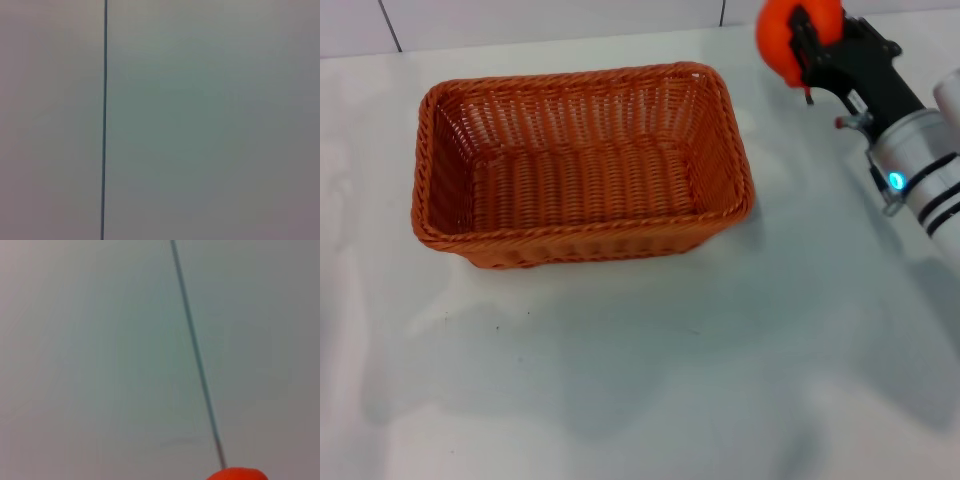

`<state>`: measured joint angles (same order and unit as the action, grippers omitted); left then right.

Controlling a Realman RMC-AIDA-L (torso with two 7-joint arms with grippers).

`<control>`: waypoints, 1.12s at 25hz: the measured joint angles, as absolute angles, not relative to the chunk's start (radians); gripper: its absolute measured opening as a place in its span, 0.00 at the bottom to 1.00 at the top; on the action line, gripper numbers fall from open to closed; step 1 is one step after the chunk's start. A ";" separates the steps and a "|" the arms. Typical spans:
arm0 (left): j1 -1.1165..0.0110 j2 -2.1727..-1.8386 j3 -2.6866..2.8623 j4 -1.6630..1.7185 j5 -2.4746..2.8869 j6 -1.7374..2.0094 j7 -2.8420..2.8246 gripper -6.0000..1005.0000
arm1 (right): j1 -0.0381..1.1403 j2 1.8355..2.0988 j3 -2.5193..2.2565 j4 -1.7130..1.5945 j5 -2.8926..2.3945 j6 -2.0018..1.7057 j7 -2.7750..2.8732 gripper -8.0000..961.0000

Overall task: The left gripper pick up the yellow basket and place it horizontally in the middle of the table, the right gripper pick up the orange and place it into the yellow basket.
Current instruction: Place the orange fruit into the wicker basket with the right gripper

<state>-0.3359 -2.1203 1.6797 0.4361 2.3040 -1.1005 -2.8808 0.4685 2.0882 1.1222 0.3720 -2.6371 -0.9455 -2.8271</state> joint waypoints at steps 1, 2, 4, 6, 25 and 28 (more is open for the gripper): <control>-0.336 -2.120 1.680 0.436 2.304 -1.097 -2.881 0.88 | 0.469 2.089 1.111 0.386 -2.638 -0.950 -2.827 0.48; -0.336 -2.121 1.680 0.436 2.304 -1.094 -2.881 0.88 | 0.474 2.089 1.093 0.400 -2.638 -0.952 -2.827 0.48; -0.337 -2.120 1.680 0.436 2.304 -1.091 -2.881 0.88 | 0.492 2.088 1.055 0.413 -2.638 -0.948 -2.827 0.47; -0.338 -2.120 1.680 0.436 2.304 -1.089 -2.881 0.88 | 0.522 2.089 1.009 0.417 -2.639 -0.940 -2.827 0.46; -0.362 -2.109 1.673 0.436 2.304 -1.059 -2.881 0.88 | 0.593 2.095 0.703 0.482 -2.638 -0.898 -2.828 0.29; -0.366 -2.108 1.673 0.436 2.304 -1.057 -2.881 0.88 | 0.591 2.096 0.672 0.481 -2.638 -0.898 -2.827 0.27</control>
